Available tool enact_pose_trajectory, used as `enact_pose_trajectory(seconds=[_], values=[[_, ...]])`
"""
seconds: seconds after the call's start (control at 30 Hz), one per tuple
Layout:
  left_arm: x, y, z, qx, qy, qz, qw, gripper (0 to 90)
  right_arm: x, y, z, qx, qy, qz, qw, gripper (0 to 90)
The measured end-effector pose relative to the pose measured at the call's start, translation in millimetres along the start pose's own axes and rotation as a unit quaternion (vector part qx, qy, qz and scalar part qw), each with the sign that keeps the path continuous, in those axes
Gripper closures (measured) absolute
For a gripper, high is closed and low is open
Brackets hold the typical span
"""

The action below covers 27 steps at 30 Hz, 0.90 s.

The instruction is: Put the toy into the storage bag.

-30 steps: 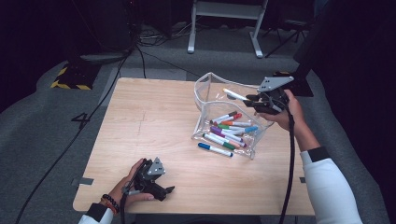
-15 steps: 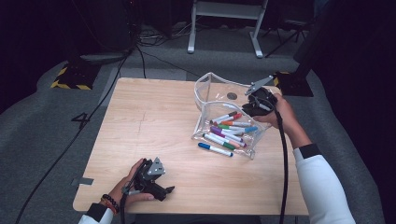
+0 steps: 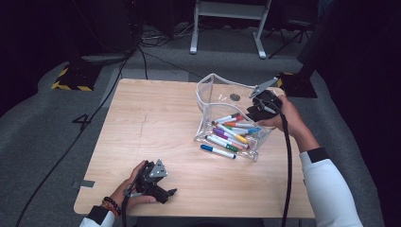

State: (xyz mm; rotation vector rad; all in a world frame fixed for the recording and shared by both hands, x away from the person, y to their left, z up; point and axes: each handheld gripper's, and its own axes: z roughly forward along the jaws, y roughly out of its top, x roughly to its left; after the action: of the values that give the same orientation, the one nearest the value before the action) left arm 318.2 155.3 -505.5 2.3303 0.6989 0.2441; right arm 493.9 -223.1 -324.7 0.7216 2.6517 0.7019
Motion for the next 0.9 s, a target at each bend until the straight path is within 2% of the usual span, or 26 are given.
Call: enact_pose_trajectory(seconds=[0.1, 0.2, 0.3, 0.4, 0.5, 0.6, 0.73, 0.8, 0.87, 0.9], values=[[0.0, 0.0, 0.0, 0.000, 0.000, 0.000, 1.0000, 0.5, -2.3, -2.7, -7.6, -0.019, -0.010, 0.014, 0.9997, 56.0], [0.0, 0.0, 0.0, 0.000, 0.000, 0.000, 1.0000, 0.5, -3.4, -6.3, -19.0, -0.052, -0.020, 0.024, 0.9981, 50.2], [0.0, 0.0, 0.0, 0.000, 0.000, 0.000, 1.0000, 0.5, -2.7, -10.9, -31.7, -0.089, -0.028, 0.030, 0.9952, 43.9], [0.0, 0.0, 0.0, 0.000, 0.000, 0.000, 1.0000, 0.5, 2.4, -15.9, -45.5, -0.123, -0.026, 0.032, 0.9916, 38.4], [0.0, 0.0, 0.0, 0.000, 0.000, 0.000, 1.0000, 0.5, 11.7, -21.6, -58.4, -0.149, -0.025, 0.024, 0.9882, 36.8], [0.0, 0.0, 0.0, 0.000, 0.000, 0.000, 1.0000, 0.6, 24.8, -30.7, -72.7, -0.182, -0.019, 0.016, 0.9830, 33.6], [0.0, -0.3, -0.3, 0.000, 0.000, 0.000, 1.0000, 0.6, 48.1, -48.1, -87.9, -0.218, -0.037, -0.004, 0.9752, 32.7], [0.0, -0.3, -0.3, 0.000, 0.000, 0.001, 1.0000, 0.6, 58.9, -57.6, -91.2, -0.229, -0.027, -0.007, 0.9729, 32.3], [0.0, -0.3, -0.3, 0.000, 0.000, 0.000, 1.0000, 0.6, 69.6, -66.1, -92.7, -0.229, -0.026, -0.016, 0.9730, 32.1], [0.0, -0.3, -0.3, 0.000, 0.000, 0.000, 1.0000, 0.6, 75.3, -71.3, -93.5, -0.235, -0.023, -0.016, 0.9716, 32.0]])
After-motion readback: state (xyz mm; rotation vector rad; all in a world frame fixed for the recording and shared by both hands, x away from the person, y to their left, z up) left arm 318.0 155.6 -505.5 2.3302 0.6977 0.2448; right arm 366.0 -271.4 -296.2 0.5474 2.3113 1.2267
